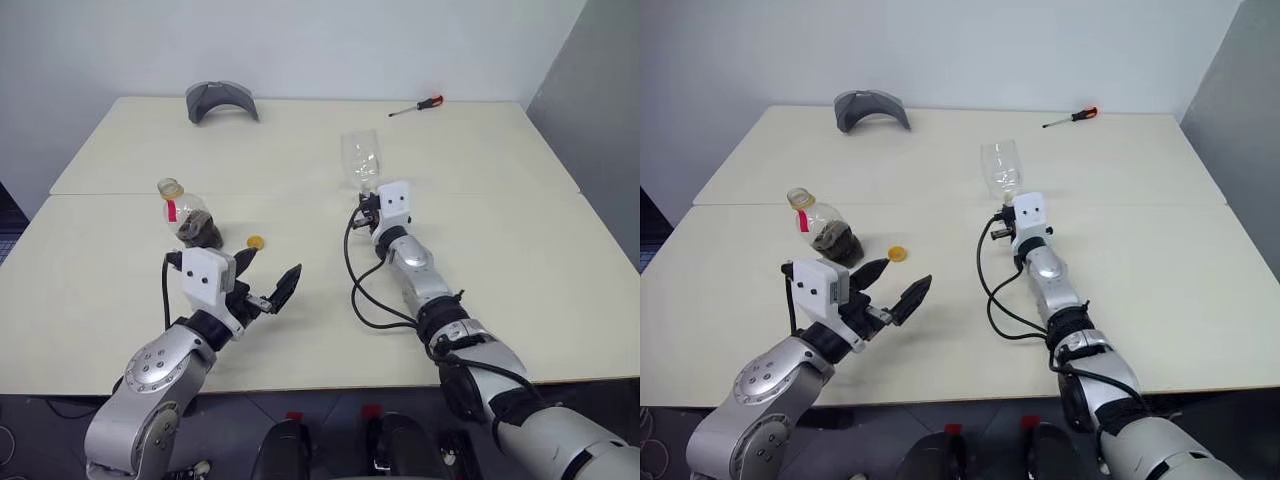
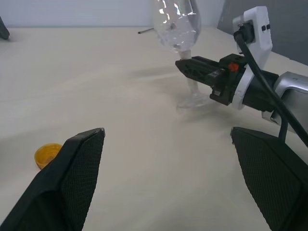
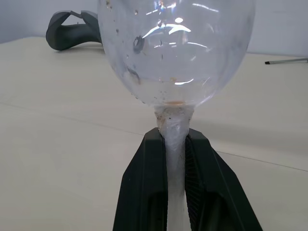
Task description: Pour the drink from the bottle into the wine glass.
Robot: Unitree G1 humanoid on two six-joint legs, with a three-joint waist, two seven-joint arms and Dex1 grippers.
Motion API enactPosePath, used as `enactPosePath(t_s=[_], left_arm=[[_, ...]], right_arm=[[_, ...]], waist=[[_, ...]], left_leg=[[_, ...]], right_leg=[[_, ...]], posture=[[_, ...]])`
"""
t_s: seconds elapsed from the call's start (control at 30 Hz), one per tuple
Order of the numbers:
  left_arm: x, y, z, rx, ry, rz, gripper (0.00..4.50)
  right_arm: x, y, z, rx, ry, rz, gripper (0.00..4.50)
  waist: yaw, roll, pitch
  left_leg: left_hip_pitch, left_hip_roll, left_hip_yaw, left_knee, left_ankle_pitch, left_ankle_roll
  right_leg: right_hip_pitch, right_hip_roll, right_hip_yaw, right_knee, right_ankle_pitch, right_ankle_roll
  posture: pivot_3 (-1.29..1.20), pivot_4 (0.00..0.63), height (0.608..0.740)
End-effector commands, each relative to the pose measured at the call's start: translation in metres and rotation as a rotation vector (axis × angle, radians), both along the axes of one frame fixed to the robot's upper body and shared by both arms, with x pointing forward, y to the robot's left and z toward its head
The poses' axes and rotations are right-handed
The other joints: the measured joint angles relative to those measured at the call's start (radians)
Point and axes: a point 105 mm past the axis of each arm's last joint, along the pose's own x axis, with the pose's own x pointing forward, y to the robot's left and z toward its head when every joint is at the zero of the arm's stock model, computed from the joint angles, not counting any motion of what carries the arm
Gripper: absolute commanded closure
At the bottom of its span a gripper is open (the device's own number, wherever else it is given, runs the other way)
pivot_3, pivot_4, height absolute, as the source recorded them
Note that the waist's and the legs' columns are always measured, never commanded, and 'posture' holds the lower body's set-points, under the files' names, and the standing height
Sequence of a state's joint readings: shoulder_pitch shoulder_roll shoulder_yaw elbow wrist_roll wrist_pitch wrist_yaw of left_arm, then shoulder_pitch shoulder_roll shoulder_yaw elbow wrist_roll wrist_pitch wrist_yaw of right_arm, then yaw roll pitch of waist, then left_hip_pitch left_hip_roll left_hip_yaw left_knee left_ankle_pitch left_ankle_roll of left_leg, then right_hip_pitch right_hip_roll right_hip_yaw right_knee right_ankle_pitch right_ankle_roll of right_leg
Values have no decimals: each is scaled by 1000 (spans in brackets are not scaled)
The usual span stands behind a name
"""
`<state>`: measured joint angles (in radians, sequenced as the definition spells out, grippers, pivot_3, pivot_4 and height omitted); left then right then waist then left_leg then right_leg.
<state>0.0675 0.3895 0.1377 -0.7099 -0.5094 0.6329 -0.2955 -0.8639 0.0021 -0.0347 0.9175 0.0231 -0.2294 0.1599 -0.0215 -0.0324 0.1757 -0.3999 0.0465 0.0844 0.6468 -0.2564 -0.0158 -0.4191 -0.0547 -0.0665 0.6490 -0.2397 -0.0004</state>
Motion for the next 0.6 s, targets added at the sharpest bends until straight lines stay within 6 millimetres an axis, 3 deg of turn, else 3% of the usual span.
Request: enactPosePath(t_s=[0.03, 0.33, 0.6], left_arm=[[-6, -8, 13, -12, -57, -31, 0], [-5, -8, 14, -13, -62, -35, 0], [-5, -8, 15, -10, -66, -35, 0]], right_arm=[[-4, -15, -6, -17, 25, -15, 4317], [-19, -16, -6, -55, 37, 16, 4317], [-23, -13, -23, -41, 130, 25, 4317]], waist=[[0, 0, 0], [-3, 0, 0], [-4, -2, -2]], left_leg=[[0, 0, 0, 0, 0, 0], [0, 1, 0, 0, 0, 0], [1, 1, 0, 0, 0, 0]], right_leg=[[0, 0, 0, 0, 0, 0], [0, 1, 0, 1, -1, 1], [0, 1, 0, 1, -1, 1]], posture=[[0, 150, 740], [0, 150, 740], [0, 150, 740]])
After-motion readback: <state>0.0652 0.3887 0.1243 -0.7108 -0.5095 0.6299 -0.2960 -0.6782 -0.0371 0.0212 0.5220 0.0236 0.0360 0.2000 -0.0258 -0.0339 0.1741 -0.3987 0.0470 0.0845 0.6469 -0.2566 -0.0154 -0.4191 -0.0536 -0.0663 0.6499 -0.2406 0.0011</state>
